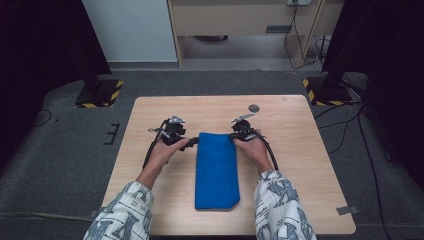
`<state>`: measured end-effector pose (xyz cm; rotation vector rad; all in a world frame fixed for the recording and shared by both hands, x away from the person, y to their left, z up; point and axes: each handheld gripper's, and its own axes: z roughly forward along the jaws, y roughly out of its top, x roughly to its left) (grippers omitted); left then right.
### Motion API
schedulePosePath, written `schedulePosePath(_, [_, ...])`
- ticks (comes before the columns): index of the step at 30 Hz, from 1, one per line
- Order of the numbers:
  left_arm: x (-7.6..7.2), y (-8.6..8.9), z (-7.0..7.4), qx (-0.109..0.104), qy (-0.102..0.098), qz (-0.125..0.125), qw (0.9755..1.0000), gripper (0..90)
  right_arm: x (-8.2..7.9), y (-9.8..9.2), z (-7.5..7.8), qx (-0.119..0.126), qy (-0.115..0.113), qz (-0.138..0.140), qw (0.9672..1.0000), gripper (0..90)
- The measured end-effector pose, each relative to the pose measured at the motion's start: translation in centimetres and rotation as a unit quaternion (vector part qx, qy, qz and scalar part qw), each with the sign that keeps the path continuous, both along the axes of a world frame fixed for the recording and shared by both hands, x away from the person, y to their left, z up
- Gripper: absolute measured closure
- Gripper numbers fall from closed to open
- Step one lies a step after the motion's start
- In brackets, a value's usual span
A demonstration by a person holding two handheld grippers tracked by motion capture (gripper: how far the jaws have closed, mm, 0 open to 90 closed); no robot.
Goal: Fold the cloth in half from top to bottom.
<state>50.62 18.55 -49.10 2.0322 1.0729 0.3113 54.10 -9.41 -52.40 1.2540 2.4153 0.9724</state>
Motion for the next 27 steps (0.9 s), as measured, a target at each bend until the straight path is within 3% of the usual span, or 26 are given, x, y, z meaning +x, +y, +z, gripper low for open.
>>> schedulePosePath(4, [0.7, -0.4, -0.9, 0.009, 0.012, -0.001, 0.9999, 25.9, -0.2, 0.2, 0.0, -0.003, -0.003, -0.005, 1.0, 85.4])
schedulePosePath(12, [1.9, -1.7, -2.2, 0.017, 0.012, 0.003, 0.9998, 32.5, -0.3, 0.2, -0.1, -0.001, -0.008, -0.009, 0.9999, 85.7])
schedulePosePath(27, [2.6, -3.0, -3.7, 0.027, 0.023, 0.001, 0.9994, 33.7, -0.6, 0.5, 0.0, -0.019, -0.02, -0.005, 0.9996, 85.7])
